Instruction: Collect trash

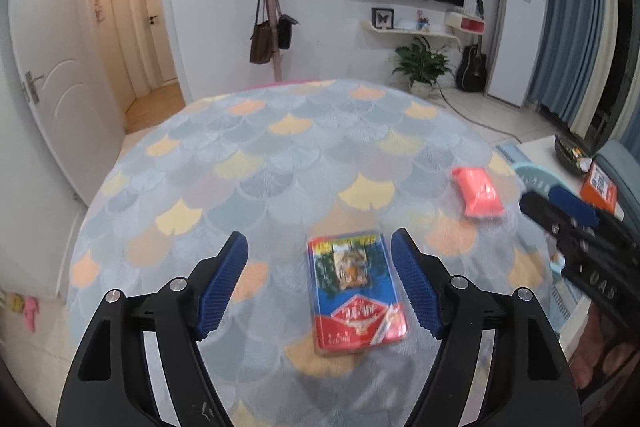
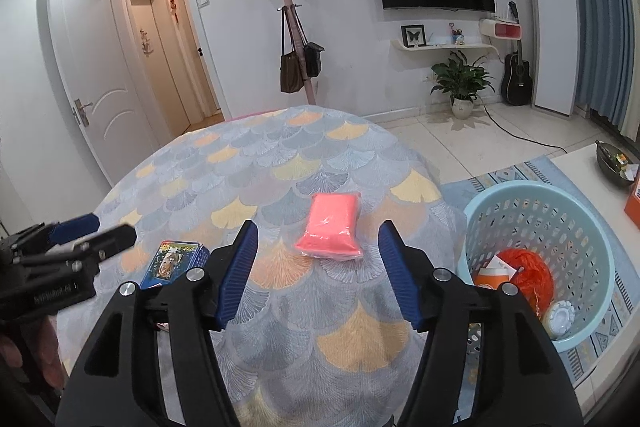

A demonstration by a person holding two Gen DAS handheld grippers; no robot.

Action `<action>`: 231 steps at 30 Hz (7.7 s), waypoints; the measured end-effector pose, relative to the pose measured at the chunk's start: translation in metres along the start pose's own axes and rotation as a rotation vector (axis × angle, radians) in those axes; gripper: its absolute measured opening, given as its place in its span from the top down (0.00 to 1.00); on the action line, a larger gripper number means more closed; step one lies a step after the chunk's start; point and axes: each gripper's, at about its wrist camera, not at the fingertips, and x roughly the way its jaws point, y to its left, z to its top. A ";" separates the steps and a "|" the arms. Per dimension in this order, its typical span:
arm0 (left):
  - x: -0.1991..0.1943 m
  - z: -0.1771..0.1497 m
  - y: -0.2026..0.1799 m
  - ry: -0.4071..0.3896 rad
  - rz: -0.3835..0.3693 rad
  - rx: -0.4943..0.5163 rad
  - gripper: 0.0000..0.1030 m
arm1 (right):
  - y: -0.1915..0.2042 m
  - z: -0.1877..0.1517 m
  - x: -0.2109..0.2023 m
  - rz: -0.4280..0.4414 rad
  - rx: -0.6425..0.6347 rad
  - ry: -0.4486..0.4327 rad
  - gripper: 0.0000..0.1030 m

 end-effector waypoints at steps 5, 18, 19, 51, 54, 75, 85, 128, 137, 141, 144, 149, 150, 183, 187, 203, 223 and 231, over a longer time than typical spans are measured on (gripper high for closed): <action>0.014 -0.015 -0.010 0.045 0.018 0.027 0.30 | 0.003 -0.001 0.007 -0.005 -0.013 0.016 0.43; 0.040 -0.018 -0.018 0.082 0.020 0.020 0.29 | 0.005 0.005 0.046 -0.031 -0.031 0.083 0.43; 0.042 -0.018 -0.018 0.087 0.018 0.019 0.28 | 0.004 0.006 0.051 -0.038 -0.026 0.093 0.43; 0.020 -0.019 -0.009 0.018 -0.171 0.008 0.84 | 0.006 0.003 0.058 -0.058 -0.015 0.128 0.67; 0.016 -0.018 -0.007 0.010 -0.166 0.004 0.84 | 0.010 0.002 0.047 -0.053 -0.024 0.102 0.67; 0.001 -0.011 -0.026 -0.040 -0.122 0.056 0.84 | -0.003 -0.002 0.006 -0.055 0.000 0.037 0.67; 0.000 -0.004 -0.046 -0.047 -0.139 0.087 0.84 | -0.023 -0.001 -0.009 -0.074 0.030 0.010 0.67; 0.061 0.042 -0.240 0.007 -0.422 0.327 0.84 | -0.208 -0.012 -0.024 -0.278 0.233 -0.030 0.67; 0.083 0.041 -0.272 0.045 -0.441 0.370 0.84 | -0.234 -0.016 -0.018 -0.293 0.258 -0.019 0.67; 0.091 0.041 -0.280 0.060 -0.438 0.383 0.84 | -0.243 -0.020 -0.013 -0.296 0.265 -0.009 0.67; 0.098 0.043 -0.283 0.076 -0.438 0.382 0.84 | -0.250 -0.021 -0.008 -0.298 0.274 0.001 0.67; 0.111 0.042 -0.287 0.103 -0.429 0.389 0.83 | -0.257 -0.023 0.001 -0.297 0.283 0.016 0.67; 0.114 0.042 -0.289 0.109 -0.427 0.392 0.83 | -0.257 -0.024 0.002 -0.295 0.285 0.018 0.67; -0.001 0.003 -0.168 -0.057 -0.216 0.229 0.22 | -0.150 -0.064 -0.061 -0.443 0.209 0.040 0.08; -0.021 -0.020 -0.137 -0.051 -0.169 0.191 0.16 | -0.115 -0.071 -0.080 -0.466 0.223 0.003 0.08; -0.051 -0.052 -0.078 -0.079 -0.194 0.122 0.13 | -0.055 -0.072 -0.100 -0.494 0.168 -0.027 0.08; -0.049 -0.057 -0.074 -0.077 -0.187 0.130 0.13 | -0.049 -0.076 -0.091 -0.469 0.159 -0.007 0.08; -0.049 -0.056 -0.075 -0.078 -0.189 0.125 0.13 | -0.052 -0.076 -0.092 -0.468 0.161 -0.011 0.08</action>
